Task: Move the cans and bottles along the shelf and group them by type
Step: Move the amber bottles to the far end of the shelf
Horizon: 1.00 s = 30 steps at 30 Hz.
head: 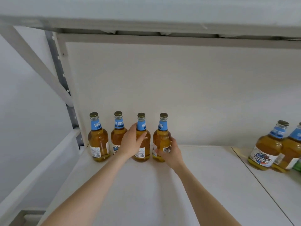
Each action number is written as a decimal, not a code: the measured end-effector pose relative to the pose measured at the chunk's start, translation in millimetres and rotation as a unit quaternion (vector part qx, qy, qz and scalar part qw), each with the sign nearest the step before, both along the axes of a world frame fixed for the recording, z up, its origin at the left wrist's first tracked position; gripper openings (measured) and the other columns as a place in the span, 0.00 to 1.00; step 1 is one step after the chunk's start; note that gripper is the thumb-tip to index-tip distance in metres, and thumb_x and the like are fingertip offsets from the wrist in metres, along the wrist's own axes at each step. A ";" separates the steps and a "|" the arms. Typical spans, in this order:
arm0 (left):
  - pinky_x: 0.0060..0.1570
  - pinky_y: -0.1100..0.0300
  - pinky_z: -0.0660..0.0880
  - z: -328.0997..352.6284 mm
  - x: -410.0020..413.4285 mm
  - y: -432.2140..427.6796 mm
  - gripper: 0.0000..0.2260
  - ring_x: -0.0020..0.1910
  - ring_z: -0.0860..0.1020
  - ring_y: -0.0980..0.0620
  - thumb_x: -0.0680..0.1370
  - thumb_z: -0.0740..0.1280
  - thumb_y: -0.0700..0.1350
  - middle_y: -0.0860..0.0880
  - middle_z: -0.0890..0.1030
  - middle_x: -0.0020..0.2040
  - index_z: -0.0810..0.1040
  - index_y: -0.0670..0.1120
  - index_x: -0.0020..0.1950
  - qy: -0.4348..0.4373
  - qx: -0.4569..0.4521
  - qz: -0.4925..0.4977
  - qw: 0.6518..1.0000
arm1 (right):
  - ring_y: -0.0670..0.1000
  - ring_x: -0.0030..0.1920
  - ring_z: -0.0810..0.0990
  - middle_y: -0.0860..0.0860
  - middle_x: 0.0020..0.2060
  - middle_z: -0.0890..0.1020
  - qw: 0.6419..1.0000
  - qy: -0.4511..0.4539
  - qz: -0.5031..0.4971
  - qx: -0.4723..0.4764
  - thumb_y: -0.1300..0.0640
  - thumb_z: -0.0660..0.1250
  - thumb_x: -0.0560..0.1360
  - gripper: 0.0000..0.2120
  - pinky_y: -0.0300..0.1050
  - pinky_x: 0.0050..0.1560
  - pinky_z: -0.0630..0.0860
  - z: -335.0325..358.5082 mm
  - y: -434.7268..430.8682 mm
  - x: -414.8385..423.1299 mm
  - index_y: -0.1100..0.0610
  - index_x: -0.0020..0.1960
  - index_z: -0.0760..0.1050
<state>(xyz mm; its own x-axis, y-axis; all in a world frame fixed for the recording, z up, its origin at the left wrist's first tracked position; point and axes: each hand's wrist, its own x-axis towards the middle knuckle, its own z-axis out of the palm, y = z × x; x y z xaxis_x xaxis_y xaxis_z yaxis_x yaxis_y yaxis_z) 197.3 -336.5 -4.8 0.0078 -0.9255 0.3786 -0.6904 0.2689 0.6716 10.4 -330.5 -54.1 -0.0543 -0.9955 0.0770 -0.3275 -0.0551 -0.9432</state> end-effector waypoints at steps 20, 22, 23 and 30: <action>0.44 0.70 0.69 9.0 -4.4 26.4 0.17 0.51 0.74 0.58 0.81 0.65 0.51 0.52 0.77 0.54 0.70 0.46 0.66 0.123 0.082 -0.013 0.989 | 0.44 0.52 0.80 0.43 0.53 0.80 0.987 -0.143 -0.019 0.067 0.57 0.83 0.61 0.34 0.36 0.40 0.75 5.0 26.2 -0.4 0.46 0.62 0.70; 0.49 0.65 0.69 10.8 -3.9 33.1 0.17 0.53 0.75 0.56 0.81 0.64 0.51 0.51 0.77 0.55 0.70 0.45 0.67 0.146 0.090 -0.007 0.985 | 0.44 0.51 0.80 0.44 0.52 0.81 0.985 -0.152 -0.027 0.081 0.57 0.83 0.61 0.34 0.37 0.39 0.75 6.9 33.5 -2.6 0.47 0.62 0.71; 0.53 0.63 0.69 11.9 -3.2 36.4 0.18 0.55 0.75 0.55 0.81 0.64 0.51 0.51 0.77 0.56 0.69 0.45 0.68 0.157 0.095 -0.004 0.983 | 0.44 0.51 0.80 0.44 0.53 0.81 0.984 -0.155 -0.029 0.088 0.57 0.83 0.61 0.34 0.37 0.39 0.75 8.1 37.6 -3.8 0.47 0.62 0.71; 0.60 0.57 0.68 12.8 7.5 61.3 0.20 0.60 0.72 0.56 0.81 0.63 0.53 0.55 0.75 0.58 0.67 0.50 0.71 0.206 0.141 -0.005 0.968 | 0.45 0.49 0.79 0.43 0.52 0.79 0.969 -0.199 -0.056 0.133 0.55 0.82 0.63 0.29 0.40 0.39 0.76 18.5 67.8 -11.1 0.45 0.58 0.71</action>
